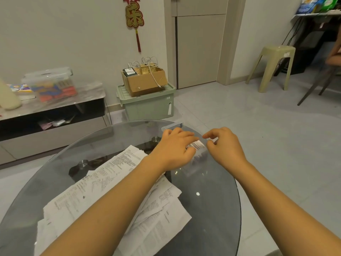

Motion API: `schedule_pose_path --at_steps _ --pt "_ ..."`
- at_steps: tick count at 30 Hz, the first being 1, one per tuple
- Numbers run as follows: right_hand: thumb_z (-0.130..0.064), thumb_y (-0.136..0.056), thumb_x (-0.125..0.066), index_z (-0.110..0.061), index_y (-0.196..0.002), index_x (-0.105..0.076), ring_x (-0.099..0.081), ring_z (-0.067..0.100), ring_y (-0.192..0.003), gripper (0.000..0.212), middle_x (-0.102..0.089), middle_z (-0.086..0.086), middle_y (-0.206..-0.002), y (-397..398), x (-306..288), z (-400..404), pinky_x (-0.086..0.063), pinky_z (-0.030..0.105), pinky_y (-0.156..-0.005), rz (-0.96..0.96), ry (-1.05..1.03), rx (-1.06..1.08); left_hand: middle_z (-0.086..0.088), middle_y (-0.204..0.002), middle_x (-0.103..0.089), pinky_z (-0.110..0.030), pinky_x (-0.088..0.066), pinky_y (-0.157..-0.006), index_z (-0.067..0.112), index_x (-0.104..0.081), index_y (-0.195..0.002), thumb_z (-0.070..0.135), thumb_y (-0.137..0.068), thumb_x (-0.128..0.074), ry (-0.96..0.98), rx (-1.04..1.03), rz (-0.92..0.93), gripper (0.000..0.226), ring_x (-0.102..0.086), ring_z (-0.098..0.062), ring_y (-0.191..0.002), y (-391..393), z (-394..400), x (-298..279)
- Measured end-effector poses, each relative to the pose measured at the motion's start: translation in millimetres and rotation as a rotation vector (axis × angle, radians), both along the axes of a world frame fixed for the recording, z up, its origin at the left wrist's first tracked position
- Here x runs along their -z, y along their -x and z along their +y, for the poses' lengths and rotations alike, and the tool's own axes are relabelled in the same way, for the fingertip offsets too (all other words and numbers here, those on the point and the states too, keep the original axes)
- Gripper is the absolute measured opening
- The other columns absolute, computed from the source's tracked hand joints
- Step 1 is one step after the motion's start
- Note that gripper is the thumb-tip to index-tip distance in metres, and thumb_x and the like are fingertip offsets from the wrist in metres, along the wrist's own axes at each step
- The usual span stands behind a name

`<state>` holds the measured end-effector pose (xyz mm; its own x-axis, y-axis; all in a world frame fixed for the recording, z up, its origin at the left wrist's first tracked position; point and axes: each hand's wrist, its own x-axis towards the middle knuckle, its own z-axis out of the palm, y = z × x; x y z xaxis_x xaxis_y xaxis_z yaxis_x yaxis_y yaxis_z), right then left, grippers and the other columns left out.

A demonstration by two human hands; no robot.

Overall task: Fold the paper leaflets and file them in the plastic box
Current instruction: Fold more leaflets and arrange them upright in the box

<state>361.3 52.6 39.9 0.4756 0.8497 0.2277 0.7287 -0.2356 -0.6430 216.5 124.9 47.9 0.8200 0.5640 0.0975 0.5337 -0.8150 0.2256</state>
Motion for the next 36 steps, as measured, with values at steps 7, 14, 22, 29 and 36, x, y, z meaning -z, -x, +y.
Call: schedule_pose_path --at_steps 7,14,22,29,36 --pt "-0.013 -0.088 -0.054 -0.020 -0.107 -0.066 -0.051 0.011 -0.080 0.024 -0.054 -0.002 -0.104 43.7 -6.8 -23.2 -0.036 0.020 -0.073 -0.014 -0.018 -0.223 0.012 -0.144 -0.039 -0.030 -0.008 -0.110 0.029 -0.041 -0.139 0.036 -0.098 -0.034 0.068 -0.255 -0.138 0.041 -0.027 -0.008 -0.133 72.2 -65.5 -8.2" --pt "-0.015 -0.089 -0.055 -0.024 -0.110 -0.064 -0.050 0.007 -0.076 0.025 -0.054 -0.003 -0.106 93.7 3.9 -36.8 -0.045 0.024 -0.078 -0.054 0.066 -0.428 0.005 -0.155 -0.022 -0.041 -0.011 -0.117 0.027 -0.025 -0.147 0.043 -0.097 -0.037 0.129 -0.558 0.058 0.054 -0.019 -0.018 -0.142 139.6 -106.4 17.1" --pt "-0.020 -0.088 -0.057 -0.025 -0.115 -0.060 -0.047 0.003 -0.078 0.028 -0.049 -0.004 -0.110 109.0 25.1 -43.2 -0.048 0.027 -0.082 -0.207 0.176 -0.581 -0.004 -0.158 -0.011 -0.043 -0.016 -0.117 0.017 -0.006 -0.150 0.050 -0.090 -0.051 0.281 -0.725 0.127 0.082 -0.014 -0.024 -0.144 185.6 -93.9 51.9" --pt "-0.028 -0.087 -0.059 -0.030 -0.120 -0.056 -0.050 0.008 -0.089 0.033 -0.049 -0.006 -0.118 118.0 31.8 -45.6 -0.047 0.027 -0.085 -0.271 0.259 -0.660 0.000 -0.149 -0.033 -0.042 -0.022 -0.110 0.023 -0.026 -0.146 0.054 -0.091 -0.044 0.098 -0.674 0.186 0.066 -0.030 -0.023 -0.134 183.1 -102.7 52.7" --pt "-0.048 -0.077 -0.068 -0.034 -0.128 -0.052 -0.045 0.010 -0.118 0.055 -0.051 -0.011 -0.129 131.0 41.8 -55.2 -0.039 0.029 -0.099 -0.329 0.362 -0.882 -0.001 -0.152 -0.025 -0.037 -0.023 -0.111 0.024 -0.032 -0.144 0.046 -0.092 -0.046 0.204 -0.568 0.149 0.058 -0.022 -0.022 -0.136 180.1 -133.4 50.4"
